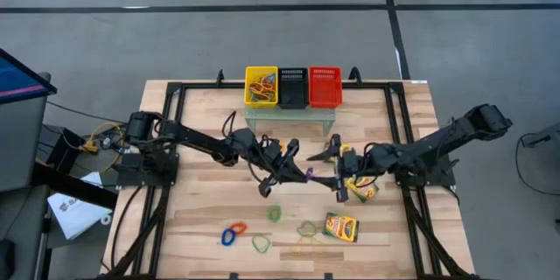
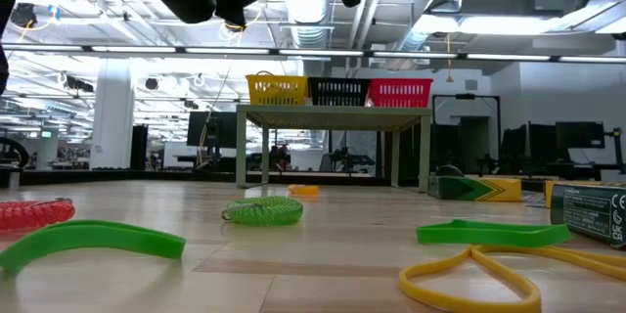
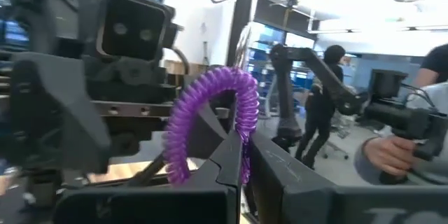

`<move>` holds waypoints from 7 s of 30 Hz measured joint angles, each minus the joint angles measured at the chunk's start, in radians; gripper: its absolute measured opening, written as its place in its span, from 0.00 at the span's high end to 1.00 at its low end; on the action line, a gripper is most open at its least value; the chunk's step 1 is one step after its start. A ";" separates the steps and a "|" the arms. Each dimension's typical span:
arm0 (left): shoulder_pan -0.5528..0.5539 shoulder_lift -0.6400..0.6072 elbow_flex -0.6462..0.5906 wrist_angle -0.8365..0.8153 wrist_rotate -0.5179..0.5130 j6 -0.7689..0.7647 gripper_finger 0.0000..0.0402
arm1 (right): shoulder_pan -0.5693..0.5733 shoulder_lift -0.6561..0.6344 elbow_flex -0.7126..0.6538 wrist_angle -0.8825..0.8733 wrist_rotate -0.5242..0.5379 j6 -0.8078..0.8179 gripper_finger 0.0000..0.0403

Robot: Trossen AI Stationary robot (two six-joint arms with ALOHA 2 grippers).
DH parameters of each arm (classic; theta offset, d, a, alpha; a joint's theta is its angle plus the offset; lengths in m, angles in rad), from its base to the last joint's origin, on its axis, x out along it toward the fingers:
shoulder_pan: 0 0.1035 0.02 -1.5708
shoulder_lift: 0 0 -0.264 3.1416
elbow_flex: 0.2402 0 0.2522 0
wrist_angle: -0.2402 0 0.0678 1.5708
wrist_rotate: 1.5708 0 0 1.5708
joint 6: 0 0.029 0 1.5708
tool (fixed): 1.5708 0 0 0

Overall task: Pick & Place Office Desk Supplies
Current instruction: Put the purple spring keychain into the black bin on the shelf, then put the yellow spring keychain into the black bin on the shelf

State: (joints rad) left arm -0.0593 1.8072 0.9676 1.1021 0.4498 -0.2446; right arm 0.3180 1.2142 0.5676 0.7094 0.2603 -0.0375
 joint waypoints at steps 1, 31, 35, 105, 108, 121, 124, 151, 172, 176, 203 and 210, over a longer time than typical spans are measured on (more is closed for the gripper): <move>0.000 0.000 0.000 0.000 0.006 0.000 0.99 | 0.000 0.013 0.012 0.001 -0.001 -0.001 0.39; 0.017 -0.155 0.000 -0.493 -0.008 0.025 0.71 | 0.064 -0.003 0.092 -0.132 0.256 -0.080 0.98; 0.002 -0.292 0.001 -0.755 -0.041 0.036 0.64 | 0.044 -0.008 0.092 -0.136 0.385 -0.087 0.98; -0.321 -1.074 -0.721 -0.601 -0.707 0.027 0.85 | -0.732 0.387 0.886 -1.161 -0.051 -0.073 0.49; -0.321 -1.074 -0.721 -0.601 -0.707 0.027 0.85 | -0.725 0.279 0.886 -1.225 -0.133 -0.067 0.49; -0.321 -1.073 -0.721 -0.600 -0.716 0.027 0.85 | -0.458 -0.260 0.603 -1.403 -0.124 0.198 0.56; -0.321 -1.073 -0.721 -0.600 -0.717 0.027 0.85 | -0.358 -0.340 0.443 -1.351 -0.078 0.309 0.56; -0.321 -1.073 -0.721 -0.600 -0.765 0.019 0.85 | -0.214 0.575 0.518 -0.940 0.163 0.320 0.41; -0.321 -1.073 -0.721 -0.598 -0.764 0.004 0.85 | -0.370 0.959 0.896 -1.059 0.061 0.270 0.40; -0.321 -1.073 -0.721 -0.598 -0.764 0.000 0.85 | -0.400 0.967 0.902 -1.057 0.050 0.272 0.41; -0.321 -1.073 -0.721 -0.596 -0.764 -0.007 0.85 | -0.345 0.855 0.897 -1.149 -0.006 0.239 0.99; -0.321 -1.073 -0.721 -0.585 -0.764 -0.007 0.85 | -0.344 0.780 0.898 -1.297 -0.006 0.173 0.92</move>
State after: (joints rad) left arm -0.3801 0.7341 0.2462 0.5175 -0.3145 -0.2520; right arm -0.0265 1.9943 1.4654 -0.5873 0.2538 0.1357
